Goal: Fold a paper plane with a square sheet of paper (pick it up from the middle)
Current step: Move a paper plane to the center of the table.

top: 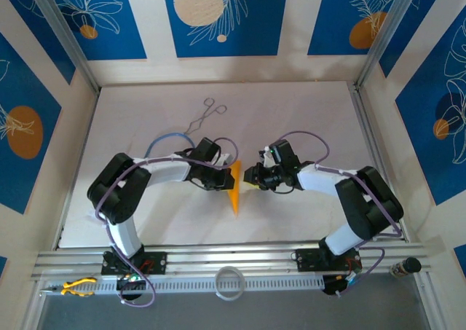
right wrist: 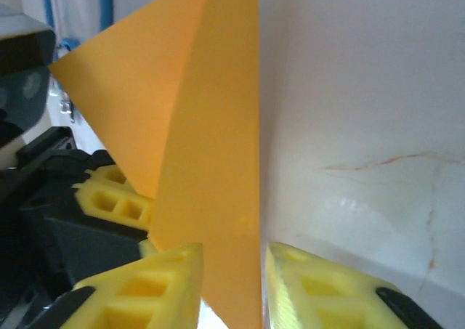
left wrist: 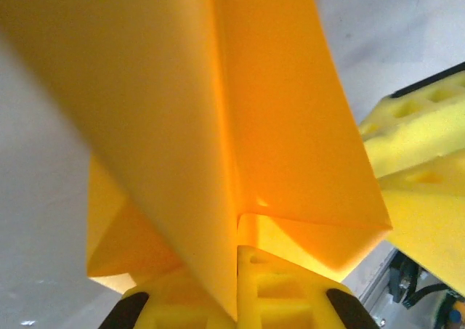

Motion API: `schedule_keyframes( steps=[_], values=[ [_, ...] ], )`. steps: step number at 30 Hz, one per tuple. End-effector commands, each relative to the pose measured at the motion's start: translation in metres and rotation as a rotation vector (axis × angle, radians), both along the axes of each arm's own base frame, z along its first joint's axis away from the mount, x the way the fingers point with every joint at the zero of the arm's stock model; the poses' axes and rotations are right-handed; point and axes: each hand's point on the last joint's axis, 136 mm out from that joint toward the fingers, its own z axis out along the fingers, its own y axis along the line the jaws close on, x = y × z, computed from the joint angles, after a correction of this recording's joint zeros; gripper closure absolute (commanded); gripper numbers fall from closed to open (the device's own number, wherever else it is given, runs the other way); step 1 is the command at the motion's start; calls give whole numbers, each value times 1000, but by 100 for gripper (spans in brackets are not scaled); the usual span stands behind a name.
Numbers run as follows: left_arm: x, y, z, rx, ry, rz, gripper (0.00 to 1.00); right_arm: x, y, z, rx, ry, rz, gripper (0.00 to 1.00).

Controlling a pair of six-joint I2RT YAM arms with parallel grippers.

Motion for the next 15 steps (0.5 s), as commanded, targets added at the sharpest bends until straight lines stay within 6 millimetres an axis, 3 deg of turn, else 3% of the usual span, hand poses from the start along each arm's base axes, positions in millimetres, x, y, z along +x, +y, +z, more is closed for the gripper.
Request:
schedule_keyframes(
  steps=[1, 9, 15],
  values=[
    [-1, 6, 8, 67, -40, -19, 95, -3, 10, 16, 27, 7, 27, 67],
    [-1, 6, 11, 76, -50, -19, 95, -1, 33, 13, 14, 32, 59, 65],
    [-1, 8, 12, 84, -59, -21, 94, 0, 27, -11, -80, 91, 26, 67]
  ],
)
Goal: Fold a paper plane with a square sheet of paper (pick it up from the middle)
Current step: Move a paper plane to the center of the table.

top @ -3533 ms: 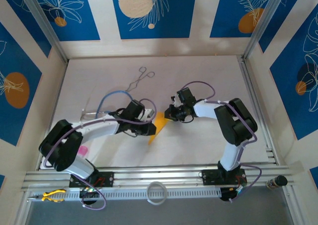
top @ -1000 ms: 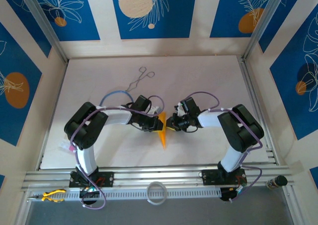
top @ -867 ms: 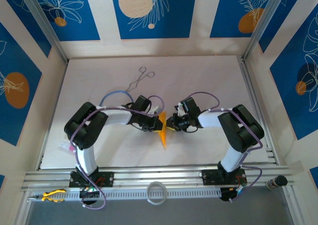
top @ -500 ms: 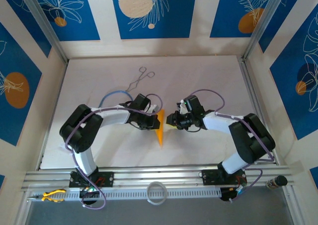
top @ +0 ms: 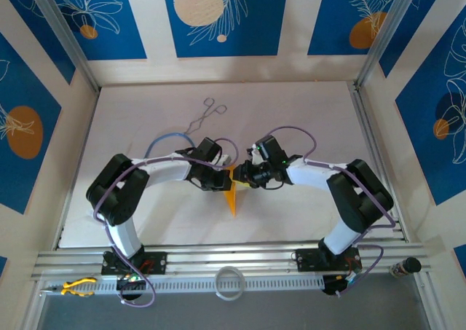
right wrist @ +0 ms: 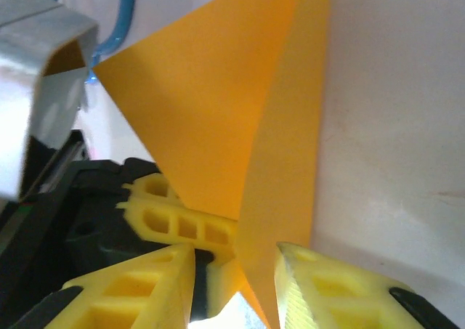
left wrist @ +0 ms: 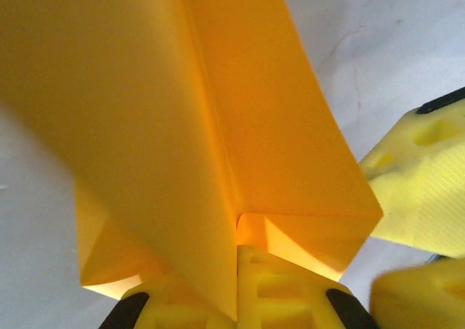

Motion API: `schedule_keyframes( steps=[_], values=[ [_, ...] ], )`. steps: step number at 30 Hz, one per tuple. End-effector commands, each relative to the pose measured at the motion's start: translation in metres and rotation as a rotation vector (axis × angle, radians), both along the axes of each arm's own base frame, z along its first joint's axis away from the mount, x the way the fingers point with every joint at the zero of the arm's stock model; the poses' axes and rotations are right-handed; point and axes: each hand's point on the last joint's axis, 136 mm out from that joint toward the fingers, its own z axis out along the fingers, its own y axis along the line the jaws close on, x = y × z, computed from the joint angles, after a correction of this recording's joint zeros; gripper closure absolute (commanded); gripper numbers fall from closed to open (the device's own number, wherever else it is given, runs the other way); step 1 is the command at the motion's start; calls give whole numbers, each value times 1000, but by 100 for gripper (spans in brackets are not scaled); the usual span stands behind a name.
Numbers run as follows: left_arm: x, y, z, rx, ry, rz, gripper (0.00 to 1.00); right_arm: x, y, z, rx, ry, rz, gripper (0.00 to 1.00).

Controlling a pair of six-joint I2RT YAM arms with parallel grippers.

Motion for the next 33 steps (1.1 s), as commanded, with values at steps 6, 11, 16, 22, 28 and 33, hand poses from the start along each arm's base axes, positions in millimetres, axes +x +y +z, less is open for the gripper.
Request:
schedule_keyframes(
  steps=[6, 11, 16, 22, 28, 33],
  values=[
    [3, -5, 20, -19, -48, -26, 92, -2, -12, -20, -82, 67, -30, 77],
    [3, -7, 20, -22, -42, -26, 87, -3, -16, -21, -76, 72, -36, 84],
    [0, -14, 19, -65, -4, -22, 80, -4, -13, -22, -41, 85, -39, 91],
    [-2, -14, 15, -79, 20, 9, 74, -5, -13, -26, -33, 102, -52, 95],
    [-3, -10, 10, -49, 16, 25, 72, -4, -14, -27, -28, 107, -57, 96],
    [-4, -7, 10, -5, -13, 16, 70, -4, -15, -29, -33, 114, -64, 96]
  ],
)
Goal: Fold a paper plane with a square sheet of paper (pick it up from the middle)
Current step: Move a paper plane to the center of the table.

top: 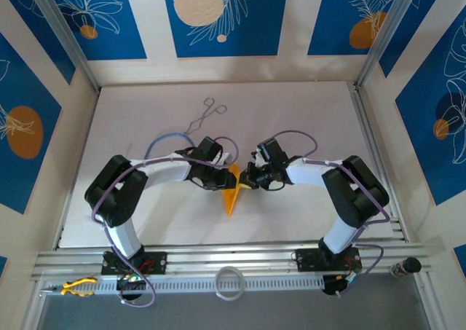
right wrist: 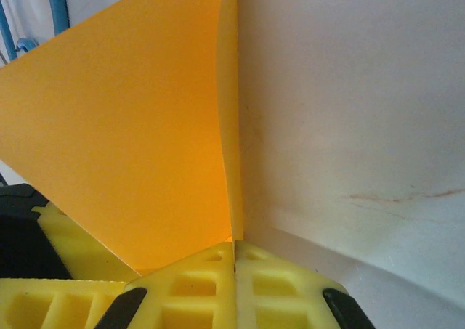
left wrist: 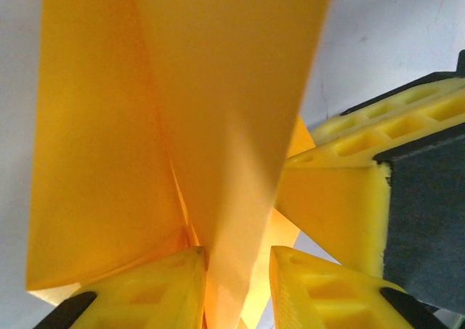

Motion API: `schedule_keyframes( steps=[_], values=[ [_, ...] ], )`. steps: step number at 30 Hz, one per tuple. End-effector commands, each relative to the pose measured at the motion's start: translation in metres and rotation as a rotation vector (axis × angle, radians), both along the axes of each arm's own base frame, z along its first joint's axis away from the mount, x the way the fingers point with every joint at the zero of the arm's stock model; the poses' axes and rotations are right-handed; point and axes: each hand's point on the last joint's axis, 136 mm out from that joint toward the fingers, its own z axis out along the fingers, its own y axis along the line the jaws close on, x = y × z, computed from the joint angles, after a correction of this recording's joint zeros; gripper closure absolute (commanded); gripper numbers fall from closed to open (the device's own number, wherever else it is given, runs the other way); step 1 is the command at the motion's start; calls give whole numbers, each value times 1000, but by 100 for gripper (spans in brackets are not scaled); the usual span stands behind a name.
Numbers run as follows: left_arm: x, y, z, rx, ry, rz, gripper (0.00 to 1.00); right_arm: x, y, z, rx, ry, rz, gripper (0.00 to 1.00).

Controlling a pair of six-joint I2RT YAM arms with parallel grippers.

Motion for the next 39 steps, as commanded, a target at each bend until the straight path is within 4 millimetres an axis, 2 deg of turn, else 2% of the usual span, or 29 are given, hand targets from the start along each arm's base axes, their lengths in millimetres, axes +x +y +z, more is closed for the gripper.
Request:
schedule_keyframes(
  steps=[1, 9, 21, 29, 39],
  values=[
    [-5, 2, 2, 35, -23, -14, 69, -6, -2, -8, -1, 41, -4, 96],
    [-1, 4, 13, 76, -107, -7, 63, -6, -1, -8, 1, 45, -3, 97],
    [-13, 20, 4, 161, -88, 22, 60, -7, 0, -9, 1, 47, -3, 97],
    [-21, 15, -3, 161, -58, 0, 61, -7, 0, -10, -1, 47, -3, 97],
    [-24, 10, -9, 156, -40, -6, 68, -8, 1, -11, 1, 52, -1, 98]
  ],
)
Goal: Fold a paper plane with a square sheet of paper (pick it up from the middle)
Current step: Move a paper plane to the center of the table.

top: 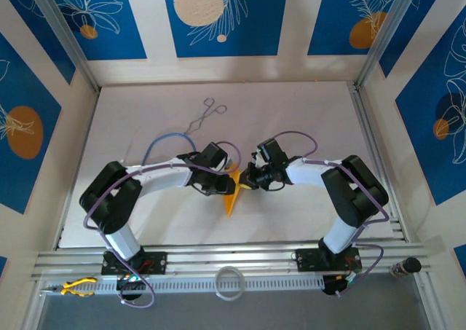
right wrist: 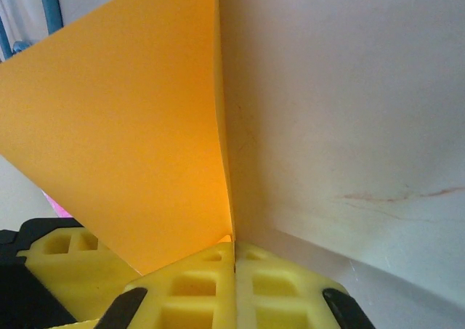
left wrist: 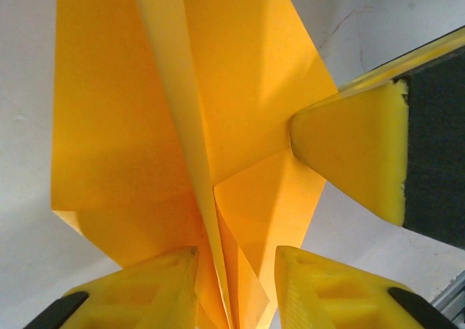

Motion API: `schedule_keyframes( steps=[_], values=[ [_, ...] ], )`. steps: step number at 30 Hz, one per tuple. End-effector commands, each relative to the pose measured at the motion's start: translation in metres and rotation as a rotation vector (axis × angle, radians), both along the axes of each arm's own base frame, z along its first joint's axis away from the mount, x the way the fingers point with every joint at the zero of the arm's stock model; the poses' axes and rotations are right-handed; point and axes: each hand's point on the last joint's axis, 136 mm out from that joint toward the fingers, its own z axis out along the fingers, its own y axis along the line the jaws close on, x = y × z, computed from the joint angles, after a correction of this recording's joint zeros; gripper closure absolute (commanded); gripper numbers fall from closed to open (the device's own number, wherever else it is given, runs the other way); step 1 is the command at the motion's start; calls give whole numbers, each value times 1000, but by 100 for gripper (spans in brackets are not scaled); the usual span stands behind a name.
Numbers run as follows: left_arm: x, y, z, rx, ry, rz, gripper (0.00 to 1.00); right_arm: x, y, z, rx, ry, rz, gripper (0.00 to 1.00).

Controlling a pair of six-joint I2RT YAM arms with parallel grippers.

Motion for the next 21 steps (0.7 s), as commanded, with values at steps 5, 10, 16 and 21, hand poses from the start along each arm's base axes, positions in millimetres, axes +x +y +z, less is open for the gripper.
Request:
schedule_keyframes(
  steps=[5, 10, 16, 21],
  values=[
    [-11, -3, -12, 19, 43, -18, 70, -8, 2, -9, 4, 43, 8, 97],
    [-10, -3, -16, 32, 43, -21, 72, -8, 2, -9, 4, 43, 11, 98],
    [-9, -2, -19, 57, 35, -29, 76, -8, 2, -8, 8, 42, 11, 97],
    [-6, -3, -19, 61, 23, -31, 84, -7, 2, -5, 11, 34, 12, 96]
  ],
)
